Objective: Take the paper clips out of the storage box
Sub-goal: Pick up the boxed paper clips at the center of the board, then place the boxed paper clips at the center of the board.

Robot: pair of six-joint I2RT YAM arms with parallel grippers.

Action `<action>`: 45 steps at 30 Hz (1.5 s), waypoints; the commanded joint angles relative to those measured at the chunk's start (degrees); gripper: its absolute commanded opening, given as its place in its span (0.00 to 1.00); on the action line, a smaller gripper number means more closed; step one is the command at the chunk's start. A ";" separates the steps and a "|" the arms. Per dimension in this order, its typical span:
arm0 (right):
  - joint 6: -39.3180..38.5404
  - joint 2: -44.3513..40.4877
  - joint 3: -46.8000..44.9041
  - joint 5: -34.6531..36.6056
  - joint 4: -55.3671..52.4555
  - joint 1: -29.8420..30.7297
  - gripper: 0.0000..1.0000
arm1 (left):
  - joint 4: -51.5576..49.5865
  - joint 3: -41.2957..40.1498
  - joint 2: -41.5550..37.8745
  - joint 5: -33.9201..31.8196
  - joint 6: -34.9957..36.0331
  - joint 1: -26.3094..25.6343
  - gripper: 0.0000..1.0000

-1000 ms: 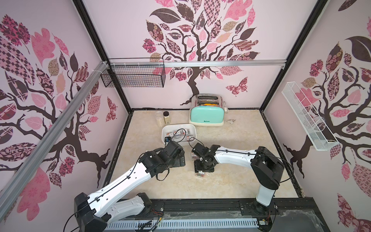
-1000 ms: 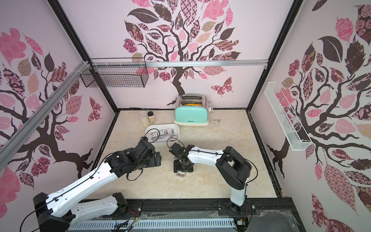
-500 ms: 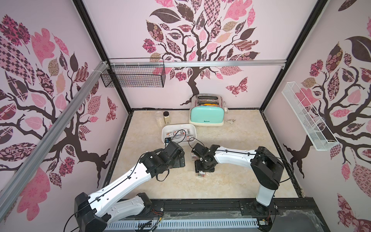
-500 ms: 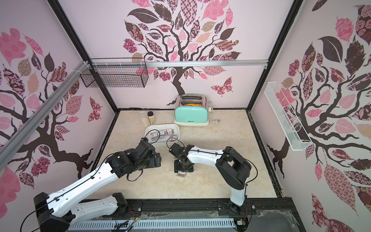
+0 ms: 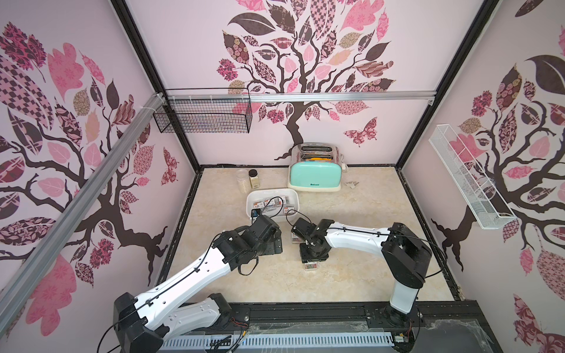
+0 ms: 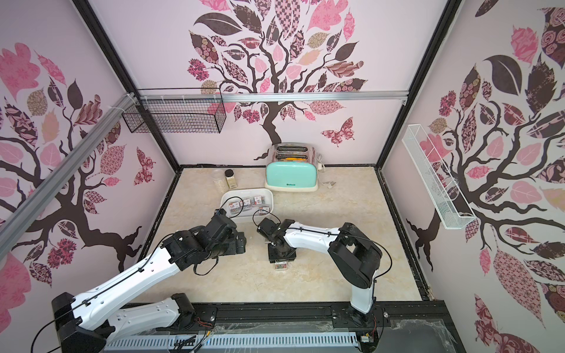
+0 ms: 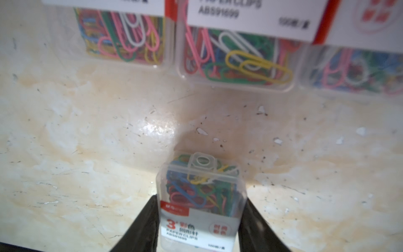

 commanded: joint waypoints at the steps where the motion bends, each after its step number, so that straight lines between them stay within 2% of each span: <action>1: -4.24 -6.08 4.39 4.95 -5.80 0.20 0.44 | 0.87 1.47 0.69 -0.05 1.37 0.18 0.98; 4: -7.39 -9.94 5.36 6.15 -7.94 -1.91 0.46 | 1.05 2.39 1.40 -0.14 2.21 0.17 0.98; 10: -16.72 -14.93 4.57 4.53 -9.30 -12.68 0.46 | 1.96 4.54 3.80 -0.05 3.57 0.29 0.98; 17: -25.32 -13.42 5.04 -1.04 -8.95 -23.27 0.43 | 3.32 6.67 7.31 1.18 4.97 0.55 0.98; 21: -28.02 -11.74 5.03 0.52 -7.31 -26.72 0.43 | 3.59 7.89 9.01 2.13 5.92 0.73 0.98; 27: -30.81 -7.97 4.75 2.46 -5.77 -29.44 0.43 | 3.89 8.96 10.78 3.53 7.08 1.43 0.98; 45: -29.68 -2.31 0.72 3.32 1.02 -32.48 0.44 | 5.34 9.48 13.72 7.27 9.81 3.89 0.98</action>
